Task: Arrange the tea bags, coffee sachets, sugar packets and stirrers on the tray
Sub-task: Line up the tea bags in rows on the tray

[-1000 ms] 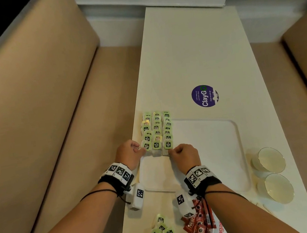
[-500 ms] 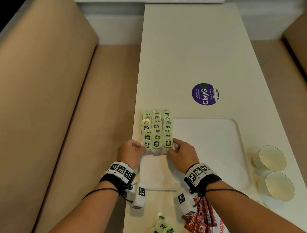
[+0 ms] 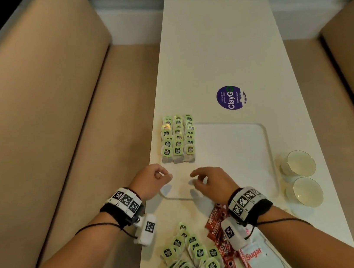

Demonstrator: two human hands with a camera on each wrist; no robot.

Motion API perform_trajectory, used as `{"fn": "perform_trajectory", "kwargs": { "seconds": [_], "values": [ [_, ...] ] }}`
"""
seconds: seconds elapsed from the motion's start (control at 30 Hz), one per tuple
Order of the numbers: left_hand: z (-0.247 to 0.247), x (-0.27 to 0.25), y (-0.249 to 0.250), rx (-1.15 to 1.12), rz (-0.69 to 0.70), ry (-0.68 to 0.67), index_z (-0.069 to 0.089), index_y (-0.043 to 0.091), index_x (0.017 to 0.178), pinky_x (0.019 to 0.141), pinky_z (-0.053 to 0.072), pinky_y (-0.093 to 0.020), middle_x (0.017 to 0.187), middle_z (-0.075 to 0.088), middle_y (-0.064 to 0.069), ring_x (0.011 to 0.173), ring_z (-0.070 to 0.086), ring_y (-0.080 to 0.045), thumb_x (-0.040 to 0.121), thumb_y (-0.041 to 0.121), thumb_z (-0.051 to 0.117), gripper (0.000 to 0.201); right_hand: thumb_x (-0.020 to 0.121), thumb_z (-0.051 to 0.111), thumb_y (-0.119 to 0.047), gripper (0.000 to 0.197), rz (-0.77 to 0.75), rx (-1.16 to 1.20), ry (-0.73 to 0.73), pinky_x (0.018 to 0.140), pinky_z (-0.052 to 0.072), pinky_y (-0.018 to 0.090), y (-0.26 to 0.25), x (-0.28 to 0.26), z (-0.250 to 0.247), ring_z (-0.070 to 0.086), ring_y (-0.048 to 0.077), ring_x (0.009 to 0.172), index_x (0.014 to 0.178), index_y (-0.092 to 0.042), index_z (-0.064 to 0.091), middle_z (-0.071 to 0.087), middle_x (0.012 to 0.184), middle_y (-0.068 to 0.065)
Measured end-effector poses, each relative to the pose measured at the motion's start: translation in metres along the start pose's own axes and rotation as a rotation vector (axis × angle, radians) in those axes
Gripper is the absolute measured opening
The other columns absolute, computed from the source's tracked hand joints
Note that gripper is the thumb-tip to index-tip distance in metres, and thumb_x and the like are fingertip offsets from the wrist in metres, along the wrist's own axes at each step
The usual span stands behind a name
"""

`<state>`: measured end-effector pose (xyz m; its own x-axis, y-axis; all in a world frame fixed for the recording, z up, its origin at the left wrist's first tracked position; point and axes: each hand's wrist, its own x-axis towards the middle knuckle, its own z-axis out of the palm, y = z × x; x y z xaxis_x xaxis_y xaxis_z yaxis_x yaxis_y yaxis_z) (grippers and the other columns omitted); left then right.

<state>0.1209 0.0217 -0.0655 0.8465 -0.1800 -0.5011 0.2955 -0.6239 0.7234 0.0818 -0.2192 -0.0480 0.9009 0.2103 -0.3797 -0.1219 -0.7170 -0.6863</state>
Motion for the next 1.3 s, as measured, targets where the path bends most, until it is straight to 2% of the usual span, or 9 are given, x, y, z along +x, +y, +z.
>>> {"fn": "perform_trajectory", "kwargs": {
  "seconds": [0.2, 0.4, 0.53, 0.7, 0.8, 0.97, 1.03, 1.13, 1.3],
  "values": [
    [0.022, -0.037, -0.018, 0.117, 0.021, -0.216, 0.069, 0.022, 0.092, 0.072, 0.056, -0.038, 0.079, 0.064, 0.0, 0.067, 0.06, -0.012, 0.085, 0.043, 0.076, 0.023, 0.094, 0.062, -0.047, 0.029, -0.08, -0.159, -0.231, 0.087, 0.055, 0.033, 0.003, -0.037, 0.02, 0.066, 0.009, 0.09, 0.114, -0.031, 0.075, 0.072, 0.101, -0.009],
    [0.04, -0.062, -0.031, 0.309, -0.002, -0.346, 0.07, 0.022, 0.106, 0.074, 0.051, -0.021, 0.087, 0.066, 0.01, 0.078, 0.063, -0.005, 0.08, 0.053, 0.078, 0.041, 0.093, 0.061, -0.052, 0.037, -0.112, -0.265, -0.397, 0.088, 0.049, 0.027, 0.0, -0.063, 0.032, 0.062, 0.007, 0.097, 0.121, -0.031, 0.071, 0.071, 0.111, -0.01],
    [0.049, -0.076, -0.028, 0.304, 0.027, -0.385, 0.063, 0.015, 0.119, 0.07, 0.044, -0.017, 0.087, 0.07, 0.008, 0.08, 0.064, -0.007, 0.081, 0.045, 0.08, 0.051, 0.091, 0.066, -0.051, 0.036, -0.107, -0.303, -0.427, 0.085, 0.048, 0.027, -0.002, -0.076, 0.039, 0.063, 0.01, 0.098, 0.121, -0.032, 0.071, 0.07, 0.111, -0.009],
    [0.057, -0.088, -0.024, 0.35, 0.054, -0.405, 0.06, 0.016, 0.122, 0.068, 0.043, -0.016, 0.088, 0.067, 0.006, 0.079, 0.06, -0.008, 0.08, 0.036, 0.082, 0.051, 0.093, 0.068, -0.044, 0.036, -0.107, -0.346, -0.386, 0.083, 0.049, 0.026, -0.003, -0.087, 0.046, 0.065, 0.014, 0.1, 0.123, -0.025, 0.069, 0.071, 0.112, -0.006],
    [0.059, -0.092, -0.021, 0.411, 0.082, -0.37, 0.065, 0.015, 0.116, 0.065, 0.041, -0.016, 0.086, 0.064, 0.009, 0.077, 0.059, -0.007, 0.082, 0.032, 0.081, 0.041, 0.094, 0.067, -0.038, 0.027, -0.107, -0.332, -0.348, 0.083, 0.05, 0.027, -0.001, -0.093, 0.052, 0.065, 0.015, 0.099, 0.117, -0.023, 0.072, 0.072, 0.11, -0.004],
    [0.063, -0.1, -0.015, 0.428, 0.097, -0.359, 0.07, 0.009, 0.083, 0.059, 0.039, -0.023, 0.067, 0.057, 0.005, 0.059, 0.049, -0.01, 0.085, 0.026, 0.075, 0.018, 0.094, 0.065, -0.038, 0.024, -0.121, -0.325, -0.278, 0.078, 0.048, 0.028, 0.002, -0.102, 0.055, 0.062, 0.013, 0.091, 0.111, -0.024, 0.073, 0.071, 0.107, -0.005],
    [0.062, -0.101, -0.013, 0.396, 0.085, -0.356, 0.07, 0.012, 0.082, 0.059, 0.04, -0.023, 0.067, 0.059, 0.005, 0.059, 0.051, -0.01, 0.084, 0.025, 0.076, 0.014, 0.093, 0.064, -0.039, 0.023, -0.125, -0.303, -0.257, 0.074, 0.046, 0.026, 0.003, -0.105, 0.054, 0.061, 0.011, 0.086, 0.108, -0.023, 0.073, 0.071, 0.103, -0.006],
    [0.062, -0.102, -0.013, 0.349, 0.079, -0.376, 0.071, 0.007, 0.085, 0.062, 0.042, -0.026, 0.07, 0.061, 0.0, 0.061, 0.052, -0.013, 0.084, 0.023, 0.076, 0.017, 0.093, 0.062, -0.038, 0.023, -0.128, -0.263, -0.241, 0.076, 0.053, 0.028, 0.004, -0.109, 0.051, 0.066, 0.013, 0.086, 0.104, -0.021, 0.072, 0.072, 0.098, -0.006],
    [0.061, -0.107, -0.008, 0.325, 0.071, -0.367, 0.065, 0.014, 0.071, 0.054, 0.038, -0.02, 0.063, 0.055, 0.006, 0.055, 0.047, -0.008, 0.084, 0.023, 0.075, 0.019, 0.093, 0.063, -0.034, 0.02, -0.139, -0.21, -0.22, 0.077, 0.05, 0.027, 0.004, -0.113, 0.045, 0.063, 0.012, 0.085, 0.103, -0.019, 0.072, 0.069, 0.095, -0.006]
  ]
}}
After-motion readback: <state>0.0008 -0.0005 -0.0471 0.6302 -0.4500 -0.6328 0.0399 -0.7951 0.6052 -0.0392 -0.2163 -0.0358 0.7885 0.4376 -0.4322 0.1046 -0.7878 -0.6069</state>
